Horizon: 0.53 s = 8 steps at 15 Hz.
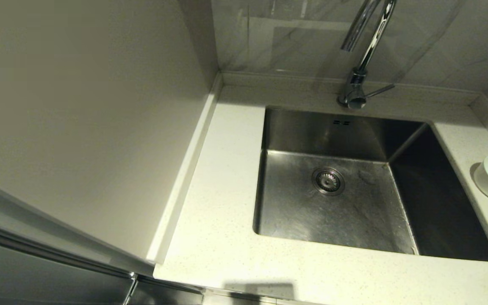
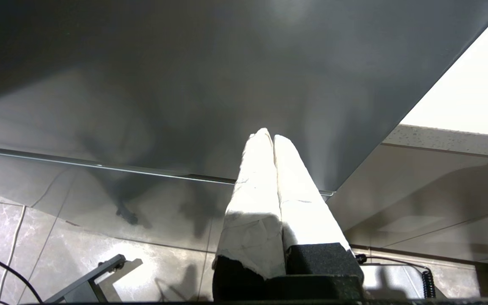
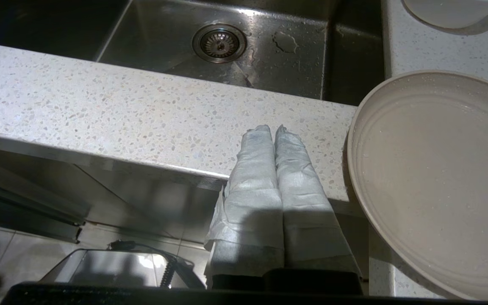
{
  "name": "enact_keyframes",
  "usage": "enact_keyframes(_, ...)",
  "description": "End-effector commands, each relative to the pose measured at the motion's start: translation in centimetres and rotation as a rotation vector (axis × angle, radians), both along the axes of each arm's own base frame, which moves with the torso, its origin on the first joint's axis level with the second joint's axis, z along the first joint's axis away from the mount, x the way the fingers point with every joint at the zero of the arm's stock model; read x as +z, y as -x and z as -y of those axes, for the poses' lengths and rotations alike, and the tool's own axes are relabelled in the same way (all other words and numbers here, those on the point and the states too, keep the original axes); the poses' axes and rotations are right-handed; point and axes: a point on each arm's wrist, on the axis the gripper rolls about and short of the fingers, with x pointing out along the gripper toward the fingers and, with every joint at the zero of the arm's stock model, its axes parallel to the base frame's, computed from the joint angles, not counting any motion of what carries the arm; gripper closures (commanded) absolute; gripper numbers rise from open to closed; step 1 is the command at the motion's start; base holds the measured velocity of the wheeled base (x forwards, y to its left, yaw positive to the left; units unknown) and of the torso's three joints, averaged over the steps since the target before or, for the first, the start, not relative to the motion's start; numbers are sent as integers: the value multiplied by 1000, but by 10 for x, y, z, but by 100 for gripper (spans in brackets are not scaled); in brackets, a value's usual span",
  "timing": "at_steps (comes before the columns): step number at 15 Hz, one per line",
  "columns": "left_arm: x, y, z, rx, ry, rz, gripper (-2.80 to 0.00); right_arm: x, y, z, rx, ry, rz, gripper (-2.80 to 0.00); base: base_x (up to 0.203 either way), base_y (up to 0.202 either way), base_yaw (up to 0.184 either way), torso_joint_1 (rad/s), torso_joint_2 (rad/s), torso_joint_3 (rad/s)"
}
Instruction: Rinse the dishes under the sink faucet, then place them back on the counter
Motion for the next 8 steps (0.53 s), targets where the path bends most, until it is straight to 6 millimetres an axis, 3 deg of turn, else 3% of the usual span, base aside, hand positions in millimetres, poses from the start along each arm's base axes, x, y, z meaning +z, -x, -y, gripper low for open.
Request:
enact_keyframes(1, 0, 0, 0, 1, 1, 4, 0, 0, 0, 0, 0, 0, -1, 0, 0, 0, 0, 0, 0, 0)
enact_keyframes(8, 0, 0, 0, 1, 1, 5, 0, 0, 0, 0, 0, 0, -1, 0, 0, 0, 0, 0, 0, 0)
